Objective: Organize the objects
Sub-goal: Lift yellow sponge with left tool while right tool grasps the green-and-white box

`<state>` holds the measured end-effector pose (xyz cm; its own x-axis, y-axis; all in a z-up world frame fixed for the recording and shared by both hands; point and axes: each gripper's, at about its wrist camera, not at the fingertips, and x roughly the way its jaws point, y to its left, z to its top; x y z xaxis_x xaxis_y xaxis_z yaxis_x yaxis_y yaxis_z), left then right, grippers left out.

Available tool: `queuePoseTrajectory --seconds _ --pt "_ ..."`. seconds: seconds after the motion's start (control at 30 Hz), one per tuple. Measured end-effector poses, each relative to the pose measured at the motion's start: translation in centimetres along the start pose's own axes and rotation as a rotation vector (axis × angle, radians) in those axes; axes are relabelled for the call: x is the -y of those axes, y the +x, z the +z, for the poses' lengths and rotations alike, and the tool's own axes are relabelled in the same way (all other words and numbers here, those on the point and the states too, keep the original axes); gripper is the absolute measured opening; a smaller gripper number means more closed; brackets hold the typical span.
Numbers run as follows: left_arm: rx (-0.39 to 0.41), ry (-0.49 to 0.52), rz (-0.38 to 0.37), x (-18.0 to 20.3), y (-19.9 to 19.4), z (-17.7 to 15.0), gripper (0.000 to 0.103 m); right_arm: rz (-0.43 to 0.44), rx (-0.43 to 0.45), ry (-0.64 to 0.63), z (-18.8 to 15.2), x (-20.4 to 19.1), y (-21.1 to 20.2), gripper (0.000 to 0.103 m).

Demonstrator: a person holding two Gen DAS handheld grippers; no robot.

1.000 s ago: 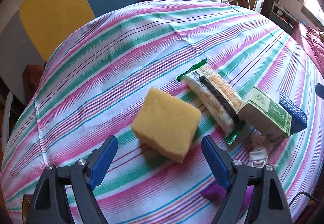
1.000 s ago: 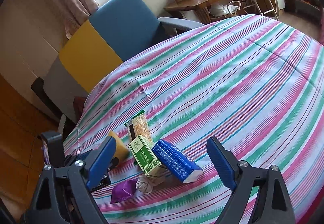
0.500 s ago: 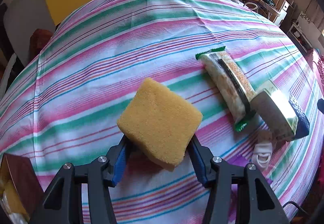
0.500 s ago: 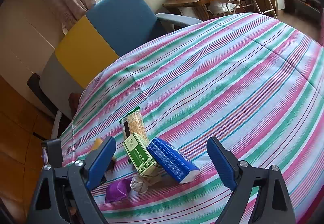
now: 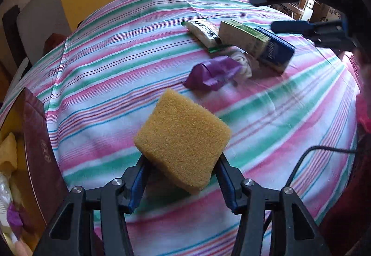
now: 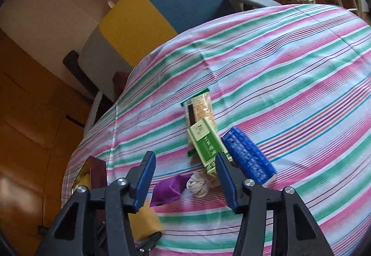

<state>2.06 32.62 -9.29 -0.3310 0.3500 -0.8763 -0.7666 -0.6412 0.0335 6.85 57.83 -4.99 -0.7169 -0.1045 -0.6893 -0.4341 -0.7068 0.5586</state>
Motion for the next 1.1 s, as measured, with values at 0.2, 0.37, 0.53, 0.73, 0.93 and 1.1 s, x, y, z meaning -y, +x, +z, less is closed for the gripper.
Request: queuePoseTrajectory --seconds 0.2,0.37,0.53,0.73,0.93,1.1 --pt "0.086 0.015 -0.017 0.1 -1.6 -2.9 0.056 -0.096 0.009 -0.069 -0.7 -0.9 0.7 0.049" --pt "0.127 0.02 -0.035 0.1 -1.2 -3.0 0.057 -0.199 0.058 -0.149 -0.8 -1.8 0.8 0.049" --pt "0.173 0.026 -0.046 0.0 -1.0 -3.5 0.057 -0.275 0.053 -0.228 -1.1 -2.6 1.7 0.049" --pt "0.195 0.028 -0.055 -0.4 -0.9 -3.9 0.057 -0.392 0.025 -0.333 0.0 -3.7 3.4 0.049" --pt "0.207 0.024 -0.068 -0.6 -0.9 -4.0 0.057 -0.454 -0.105 -0.472 2.1 -4.8 7.2 0.051" --pt "0.217 0.027 -0.072 -0.6 -0.8 -4.2 0.057 -0.528 -0.174 -0.525 1.6 -4.7 9.1 0.037"
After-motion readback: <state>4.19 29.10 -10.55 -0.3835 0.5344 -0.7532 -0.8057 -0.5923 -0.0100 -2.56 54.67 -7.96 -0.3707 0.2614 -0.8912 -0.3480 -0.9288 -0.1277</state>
